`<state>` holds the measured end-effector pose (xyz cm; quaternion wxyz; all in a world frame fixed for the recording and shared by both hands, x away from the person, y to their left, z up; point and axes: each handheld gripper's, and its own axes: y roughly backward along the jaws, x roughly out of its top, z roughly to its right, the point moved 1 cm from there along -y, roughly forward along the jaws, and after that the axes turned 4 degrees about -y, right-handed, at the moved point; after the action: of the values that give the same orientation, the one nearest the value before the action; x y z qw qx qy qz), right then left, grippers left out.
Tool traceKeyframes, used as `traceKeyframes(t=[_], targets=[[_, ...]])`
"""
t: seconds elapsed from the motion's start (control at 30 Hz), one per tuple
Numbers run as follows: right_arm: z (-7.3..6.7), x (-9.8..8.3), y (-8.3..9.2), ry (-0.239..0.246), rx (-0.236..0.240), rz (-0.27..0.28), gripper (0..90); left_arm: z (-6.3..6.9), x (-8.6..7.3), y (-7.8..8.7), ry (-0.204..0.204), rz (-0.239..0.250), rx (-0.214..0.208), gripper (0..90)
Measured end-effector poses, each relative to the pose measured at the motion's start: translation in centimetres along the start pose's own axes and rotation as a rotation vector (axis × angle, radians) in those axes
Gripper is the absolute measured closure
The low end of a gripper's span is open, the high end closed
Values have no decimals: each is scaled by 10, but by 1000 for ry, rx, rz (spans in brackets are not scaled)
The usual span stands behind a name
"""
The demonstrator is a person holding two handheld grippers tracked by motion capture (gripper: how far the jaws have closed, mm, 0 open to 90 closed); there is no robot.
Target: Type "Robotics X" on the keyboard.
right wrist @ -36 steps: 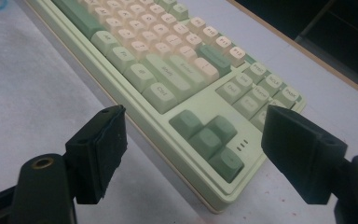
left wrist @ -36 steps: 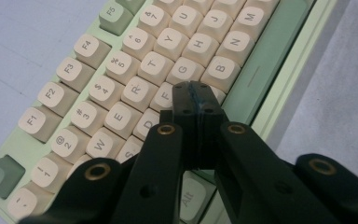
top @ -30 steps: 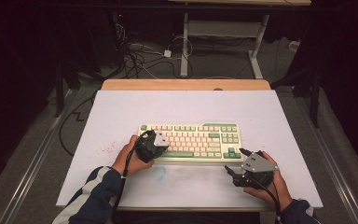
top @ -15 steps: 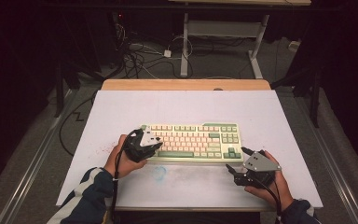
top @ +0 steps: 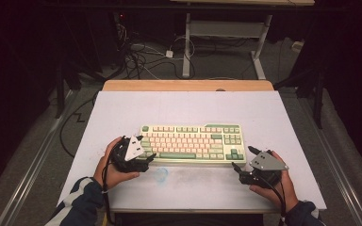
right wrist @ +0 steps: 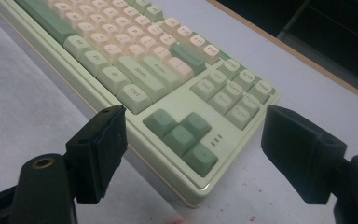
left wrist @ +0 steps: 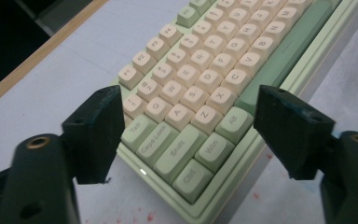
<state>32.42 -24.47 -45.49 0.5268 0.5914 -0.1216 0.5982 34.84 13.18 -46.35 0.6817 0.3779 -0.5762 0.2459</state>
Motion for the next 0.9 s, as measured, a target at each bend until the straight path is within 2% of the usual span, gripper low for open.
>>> traceKeyframes(t=[0.07,0.17,0.27,0.37,0.43,0.5,0.53,0.67,0.73,0.8,0.9], targets=[[1,0,0,-4,-1,-1,231,-2,-3,5,-3,4,11,199],[0,0,-1,-6,0,-2,231,-6,-7,12,14,11,21,193],[0,1,0,-4,-2,0,231,-9,-13,17,4,-7,35,194],[1,1,0,-7,-6,3,231,-12,-16,21,23,-16,51,197],[1,2,1,-10,-7,6,231,-15,-18,24,21,-32,66,199],[1,2,2,-11,-8,7,231,-17,-20,25,44,-40,75,204],[2,2,2,-13,-9,7,231,-18,-22,26,38,-48,86,209],[2,2,1,-11,-8,4,231,-23,-23,28,47,-68,116,288],[2,2,1,-11,-9,3,231,-25,-24,30,59,-78,112,328],[2,2,1,-10,-8,3,231,-26,-24,30,70,-98,105,464],[2,2,1,-10,-9,3,231,-27,-25,30,78,-126,110,610]])
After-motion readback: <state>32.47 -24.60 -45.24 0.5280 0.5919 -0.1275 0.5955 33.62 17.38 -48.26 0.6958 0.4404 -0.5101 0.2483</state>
